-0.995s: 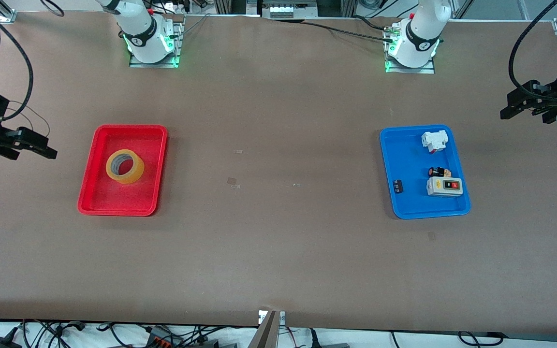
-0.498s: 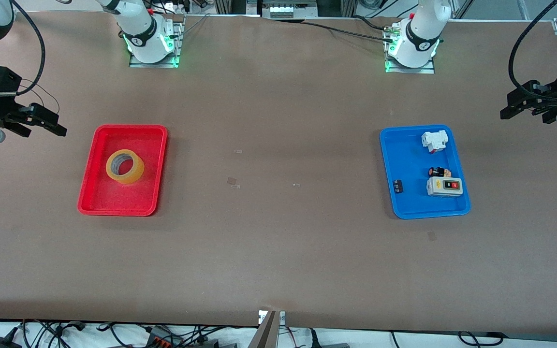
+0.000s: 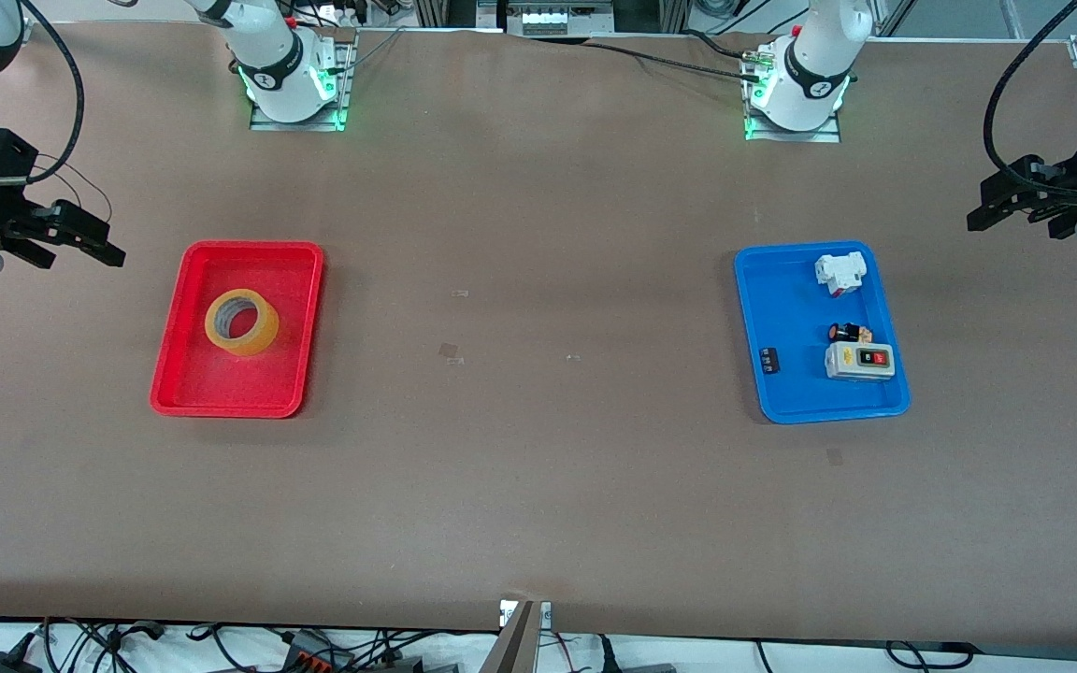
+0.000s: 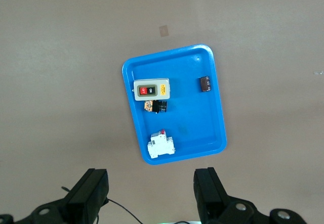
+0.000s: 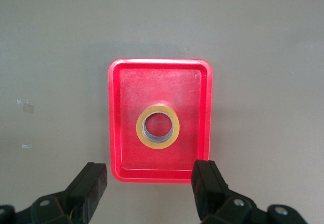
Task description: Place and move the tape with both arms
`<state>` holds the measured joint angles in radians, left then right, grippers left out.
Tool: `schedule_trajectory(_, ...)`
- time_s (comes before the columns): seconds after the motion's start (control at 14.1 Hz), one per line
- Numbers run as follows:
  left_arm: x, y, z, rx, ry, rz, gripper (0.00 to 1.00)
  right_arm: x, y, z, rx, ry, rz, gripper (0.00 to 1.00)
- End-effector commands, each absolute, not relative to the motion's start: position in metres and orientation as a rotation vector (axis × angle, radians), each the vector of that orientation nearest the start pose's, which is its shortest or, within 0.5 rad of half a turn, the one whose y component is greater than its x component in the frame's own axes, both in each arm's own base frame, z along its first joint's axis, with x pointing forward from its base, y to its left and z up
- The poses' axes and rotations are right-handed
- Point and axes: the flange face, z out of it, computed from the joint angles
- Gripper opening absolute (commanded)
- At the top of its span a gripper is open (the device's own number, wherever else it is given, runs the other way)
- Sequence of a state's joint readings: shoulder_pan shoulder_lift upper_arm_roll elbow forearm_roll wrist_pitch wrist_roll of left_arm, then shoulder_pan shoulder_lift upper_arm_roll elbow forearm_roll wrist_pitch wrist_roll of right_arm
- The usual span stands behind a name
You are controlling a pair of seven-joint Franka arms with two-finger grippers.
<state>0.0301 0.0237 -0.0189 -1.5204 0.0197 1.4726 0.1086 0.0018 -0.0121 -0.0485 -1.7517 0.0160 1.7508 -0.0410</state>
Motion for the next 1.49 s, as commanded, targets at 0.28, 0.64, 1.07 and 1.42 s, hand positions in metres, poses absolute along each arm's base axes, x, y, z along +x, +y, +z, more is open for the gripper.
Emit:
schedule_trajectory(0.28, 0.548, 0.005, 0.63, -3.12, 0.156, 0.107, 1.0, 0.552, -0.03, 0.571, -3.132, 0.012, -0.03, 1.0)
schedule_trajectory(0.64, 0.548, 0.004, 0.63, -3.12, 0.156, 0.107, 1.0, 0.55, -0.033, 0.573, -3.138, 0.015, -0.022, 1.0)
schedule_trajectory(1.07, 0.548, 0.003, 0.629, -3.12, 0.158, 0.109, 1.0, 0.549, -0.027, 0.577, -3.133, 0.017, -0.032, 1.0)
schedule_trajectory(1.42, 0.548, 0.002, 0.629, -3.119, 0.141, 0.109, 1.0, 0.547, -0.024, 0.574, -3.134, 0.016, -0.008, 1.0)
